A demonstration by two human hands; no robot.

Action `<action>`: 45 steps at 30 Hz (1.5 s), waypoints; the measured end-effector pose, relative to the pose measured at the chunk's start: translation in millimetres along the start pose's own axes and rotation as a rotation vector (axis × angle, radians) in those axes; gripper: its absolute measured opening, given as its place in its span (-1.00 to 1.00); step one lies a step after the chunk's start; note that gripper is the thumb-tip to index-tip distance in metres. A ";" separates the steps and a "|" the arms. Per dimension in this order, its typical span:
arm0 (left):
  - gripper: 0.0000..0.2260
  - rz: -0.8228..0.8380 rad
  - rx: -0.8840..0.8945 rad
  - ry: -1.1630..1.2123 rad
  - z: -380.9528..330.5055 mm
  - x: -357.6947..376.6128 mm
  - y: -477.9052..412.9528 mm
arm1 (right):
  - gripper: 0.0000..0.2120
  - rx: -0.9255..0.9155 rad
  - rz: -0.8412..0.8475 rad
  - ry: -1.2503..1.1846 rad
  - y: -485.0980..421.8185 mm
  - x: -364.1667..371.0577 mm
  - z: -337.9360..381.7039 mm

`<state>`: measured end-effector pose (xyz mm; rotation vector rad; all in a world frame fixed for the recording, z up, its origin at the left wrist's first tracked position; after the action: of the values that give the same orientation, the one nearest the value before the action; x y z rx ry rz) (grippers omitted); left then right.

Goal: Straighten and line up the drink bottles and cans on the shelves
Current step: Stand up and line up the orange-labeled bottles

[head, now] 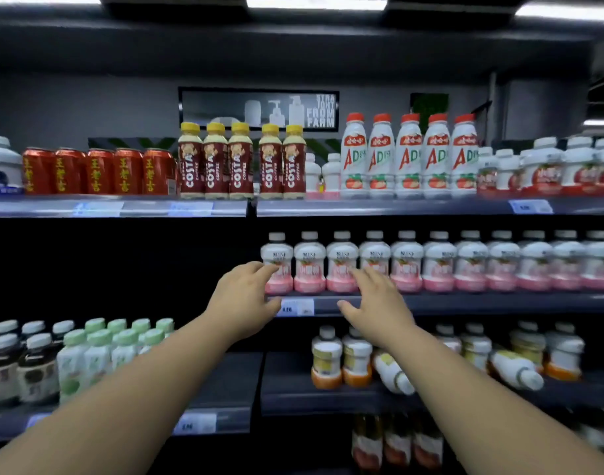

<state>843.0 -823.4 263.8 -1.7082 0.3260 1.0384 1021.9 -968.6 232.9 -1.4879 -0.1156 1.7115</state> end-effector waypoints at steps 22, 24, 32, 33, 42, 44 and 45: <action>-0.50 0.312 0.019 0.505 -116.0 84.1 157.3 | -0.42 0.402 0.087 -0.152 213.5 6.0 -64.7; -0.50 0.313 -0.012 0.533 -102.6 91.9 158.6 | -0.44 0.411 0.083 -0.176 211.0 19.4 -54.6; -0.55 0.316 -0.196 0.663 -59.8 152.2 142.6 | -0.44 0.445 0.079 -0.341 175.2 88.5 -60.4; -0.55 0.314 -0.212 0.665 -57.0 163.7 136.4 | -0.43 0.444 0.080 -0.361 166.0 97.7 -67.0; -0.48 0.204 -0.468 0.751 -40.6 273.3 63.5 | -0.40 0.405 0.030 -0.642 55.5 189.4 -136.6; -0.43 0.162 -0.533 0.815 -36.8 295.6 48.5 | -0.33 0.399 0.021 -0.663 37.5 212.4 -145.9; -0.39 0.143 -0.555 0.839 -34.3 305.5 41.0 | -0.29 0.401 0.013 -0.672 31.2 222.0 -148.9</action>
<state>1011.0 -788.9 5.4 -2.6198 0.7472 0.4646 1146.0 -913.7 0.5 -0.5918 -0.1059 2.0383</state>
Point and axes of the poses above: each hand's wrist, its own y-axis away from the middle knuckle, its own x-axis out of the palm, z = x × y, the point moved 8 cm from there along -y, towards the middle knuckle, and after that the axes turned 1 degree about -z, right-handed, at the moved point
